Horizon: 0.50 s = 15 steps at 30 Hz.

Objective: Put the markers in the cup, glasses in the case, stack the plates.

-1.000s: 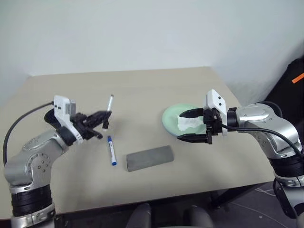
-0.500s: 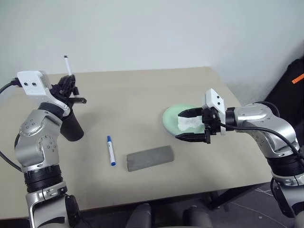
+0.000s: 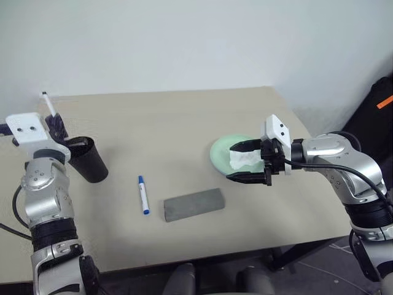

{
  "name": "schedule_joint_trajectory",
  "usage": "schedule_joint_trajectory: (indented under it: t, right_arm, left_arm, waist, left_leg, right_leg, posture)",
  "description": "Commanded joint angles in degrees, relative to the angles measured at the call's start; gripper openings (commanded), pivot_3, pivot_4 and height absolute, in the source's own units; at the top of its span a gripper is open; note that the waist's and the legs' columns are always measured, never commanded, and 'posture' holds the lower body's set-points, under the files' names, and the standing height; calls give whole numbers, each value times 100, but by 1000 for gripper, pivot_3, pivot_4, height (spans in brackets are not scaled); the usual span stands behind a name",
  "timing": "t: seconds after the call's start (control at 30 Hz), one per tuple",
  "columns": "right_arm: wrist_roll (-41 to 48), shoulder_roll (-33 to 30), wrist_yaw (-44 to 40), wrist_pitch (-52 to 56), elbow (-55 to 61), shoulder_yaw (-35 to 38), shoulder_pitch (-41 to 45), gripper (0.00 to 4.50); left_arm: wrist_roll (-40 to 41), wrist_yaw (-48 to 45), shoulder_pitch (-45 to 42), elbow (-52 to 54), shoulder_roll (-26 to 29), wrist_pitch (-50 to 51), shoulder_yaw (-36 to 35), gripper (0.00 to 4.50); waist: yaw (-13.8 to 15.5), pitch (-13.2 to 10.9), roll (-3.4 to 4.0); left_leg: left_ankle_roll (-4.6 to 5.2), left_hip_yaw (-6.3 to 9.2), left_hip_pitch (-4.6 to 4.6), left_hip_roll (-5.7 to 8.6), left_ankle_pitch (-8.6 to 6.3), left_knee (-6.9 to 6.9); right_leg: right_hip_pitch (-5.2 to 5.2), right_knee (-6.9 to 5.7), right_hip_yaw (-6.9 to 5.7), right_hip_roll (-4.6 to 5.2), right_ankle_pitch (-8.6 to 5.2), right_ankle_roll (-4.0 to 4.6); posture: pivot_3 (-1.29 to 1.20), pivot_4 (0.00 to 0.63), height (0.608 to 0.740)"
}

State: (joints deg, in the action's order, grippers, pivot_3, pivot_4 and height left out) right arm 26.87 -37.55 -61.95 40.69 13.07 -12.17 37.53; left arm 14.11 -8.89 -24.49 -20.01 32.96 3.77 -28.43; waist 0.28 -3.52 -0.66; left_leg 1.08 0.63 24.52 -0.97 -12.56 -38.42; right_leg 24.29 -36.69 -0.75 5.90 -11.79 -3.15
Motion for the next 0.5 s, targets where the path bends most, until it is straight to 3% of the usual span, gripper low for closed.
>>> schedule_joint_trajectory:
  t: [0.03,0.27,0.4,0.5]
  right_arm:
    - [21,-1,18,-43,114,130,157,4500]
    - [23,30,14,-46,92,119,180,4500]
    - [20,28,9,-52,95,121,174,4500]
    - [25,23,14,-43,110,128,165,4500]
  left_arm:
    - [5,-29,5,58,41,-242,-50,27]
    - [65,-151,62,37,-26,-296,34,27]
    - [59,-207,72,65,-105,-288,107,1107]
    - [74,-251,100,101,-158,-275,131,2189]
  waist:
    - [-2,3,-4]
    - [-1,4,-6]
    - [-2,4,-7]
    - [-4,5,-7]
  left_leg:
    - [0,-1,0,0,0,0]
    - [-1,-1,0,0,-1,1]
    - [-1,-1,0,0,-1,1]
    - [-1,-1,0,0,0,1]
  right_leg:
    - [0,0,0,0,0,0]
    - [1,0,0,1,0,0]
    - [1,0,0,1,0,0]
    - [1,0,0,1,0,1]
  posture:
    - [0,0,704]
    - [0,0,704]
    - [0,0,704]
    - [0,0,704]
